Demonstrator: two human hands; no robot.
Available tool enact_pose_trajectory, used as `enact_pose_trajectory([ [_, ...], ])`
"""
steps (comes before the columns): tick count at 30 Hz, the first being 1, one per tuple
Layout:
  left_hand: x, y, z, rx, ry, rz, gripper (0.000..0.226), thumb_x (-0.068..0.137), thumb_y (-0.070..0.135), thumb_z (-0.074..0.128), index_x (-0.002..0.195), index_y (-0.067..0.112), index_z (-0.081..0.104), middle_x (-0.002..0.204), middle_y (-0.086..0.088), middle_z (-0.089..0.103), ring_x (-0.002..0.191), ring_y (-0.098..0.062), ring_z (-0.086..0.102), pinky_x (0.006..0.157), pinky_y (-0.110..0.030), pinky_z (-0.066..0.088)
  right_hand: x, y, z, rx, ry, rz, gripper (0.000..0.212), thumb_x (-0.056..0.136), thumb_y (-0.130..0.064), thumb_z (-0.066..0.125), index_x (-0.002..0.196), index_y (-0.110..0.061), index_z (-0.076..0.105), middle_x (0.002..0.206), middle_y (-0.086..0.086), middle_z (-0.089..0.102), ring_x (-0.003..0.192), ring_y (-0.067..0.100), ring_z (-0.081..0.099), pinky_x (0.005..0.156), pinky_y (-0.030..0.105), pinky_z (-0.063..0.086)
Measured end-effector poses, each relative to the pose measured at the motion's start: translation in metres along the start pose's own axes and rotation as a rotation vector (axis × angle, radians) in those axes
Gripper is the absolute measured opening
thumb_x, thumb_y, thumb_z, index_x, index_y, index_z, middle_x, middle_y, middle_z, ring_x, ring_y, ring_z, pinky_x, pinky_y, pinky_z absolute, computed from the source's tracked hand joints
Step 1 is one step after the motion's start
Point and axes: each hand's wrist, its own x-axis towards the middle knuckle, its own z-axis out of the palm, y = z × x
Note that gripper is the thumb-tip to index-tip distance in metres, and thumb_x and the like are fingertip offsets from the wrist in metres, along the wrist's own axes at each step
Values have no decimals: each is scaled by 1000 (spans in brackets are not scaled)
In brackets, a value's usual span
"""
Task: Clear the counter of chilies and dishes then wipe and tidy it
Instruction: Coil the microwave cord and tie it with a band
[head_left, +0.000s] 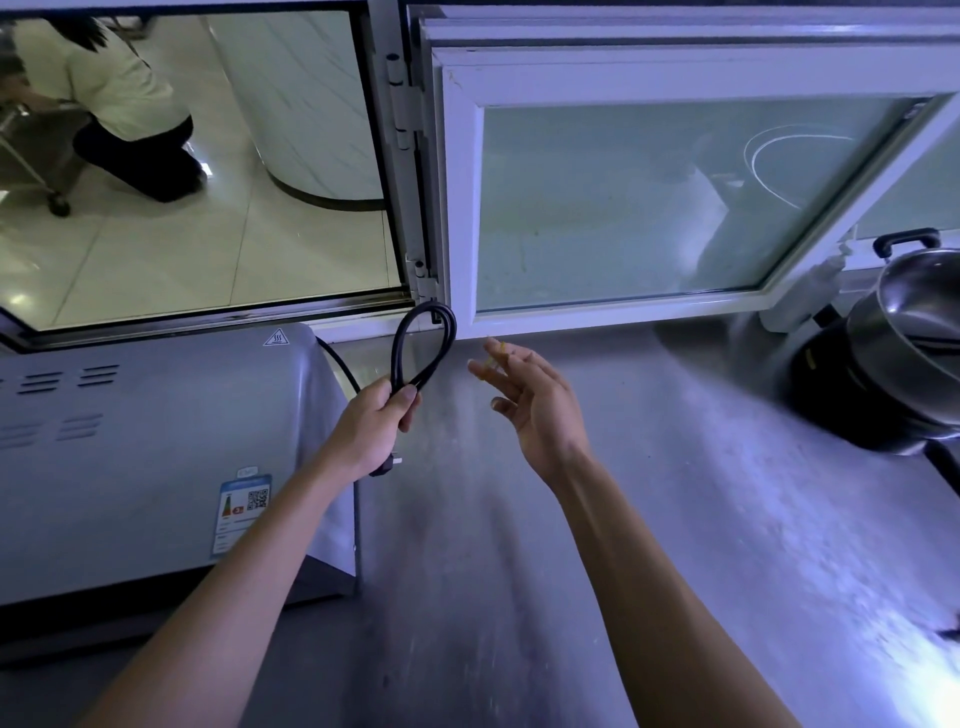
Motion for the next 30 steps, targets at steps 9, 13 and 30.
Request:
enact_pose_trajectory([
  [9, -5, 0, -1, 54, -12, 21, 28, 102, 32, 44, 88, 14, 60, 65, 8, 57, 67, -15, 50, 70, -34, 41, 3, -10, -1, -392, 59, -168, 44, 88, -2, 62, 128, -20, 66, 126, -14, 67, 83, 22, 76, 50, 25, 51],
  [13, -7, 2, -1, 62, -31, 17, 27, 104, 29, 43, 88, 13, 58, 66, 5, 55, 67, -16, 49, 70, -36, 42, 7, -22, 4, -531, 27, -169, 47, 83, -11, 75, 124, -30, 65, 122, -18, 65, 74, 21, 76, 46, 30, 53],
  [30, -15, 20, -7, 297, -137, 85, 27, 105, 32, 40, 80, 29, 47, 70, 6, 51, 62, -16, 44, 56, -31, 39, 13, -44, 21, -944, -122, -182, 68, 71, -39, 79, 136, -34, 56, 104, -35, 57, 64, 13, 73, 46, 42, 59],
])
